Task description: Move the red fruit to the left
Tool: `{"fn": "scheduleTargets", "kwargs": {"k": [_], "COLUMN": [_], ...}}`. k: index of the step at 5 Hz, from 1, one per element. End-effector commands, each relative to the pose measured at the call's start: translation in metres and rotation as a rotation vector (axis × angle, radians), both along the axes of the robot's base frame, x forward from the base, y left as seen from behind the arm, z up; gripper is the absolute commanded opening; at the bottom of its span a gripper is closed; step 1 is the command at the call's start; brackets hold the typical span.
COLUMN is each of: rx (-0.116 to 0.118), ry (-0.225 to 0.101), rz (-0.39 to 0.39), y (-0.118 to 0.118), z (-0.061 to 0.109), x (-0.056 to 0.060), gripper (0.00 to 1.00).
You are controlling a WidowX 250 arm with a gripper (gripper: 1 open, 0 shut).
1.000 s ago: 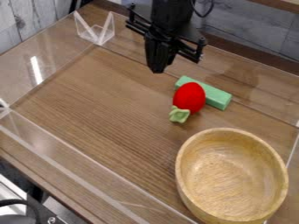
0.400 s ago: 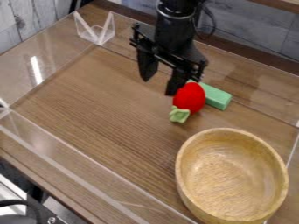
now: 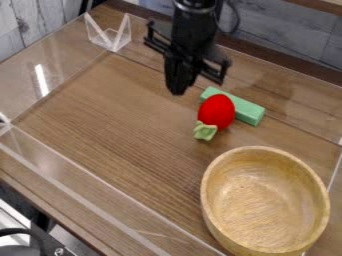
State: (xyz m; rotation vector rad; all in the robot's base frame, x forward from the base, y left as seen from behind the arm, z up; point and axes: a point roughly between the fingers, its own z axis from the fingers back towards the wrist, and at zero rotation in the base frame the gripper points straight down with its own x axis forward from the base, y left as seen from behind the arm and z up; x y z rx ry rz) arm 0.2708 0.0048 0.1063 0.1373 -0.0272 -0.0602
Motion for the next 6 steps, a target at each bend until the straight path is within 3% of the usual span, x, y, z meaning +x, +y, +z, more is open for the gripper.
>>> {"fn": "scheduleTargets", "kwargs": {"k": [1, 3, 6], "rx": [-0.003, -0.013, -0.015], "ry": [-0.061, -0.104, -0.128], "rz": [-0.022, -0.093, -0.108], "y": [-0.009, -0.021, -0.012], "z": [0.013, 0.042, 0.040], "x": [-0.004, -0.015, -0.026], "gripper": [0.00, 0.00, 0.00]}}
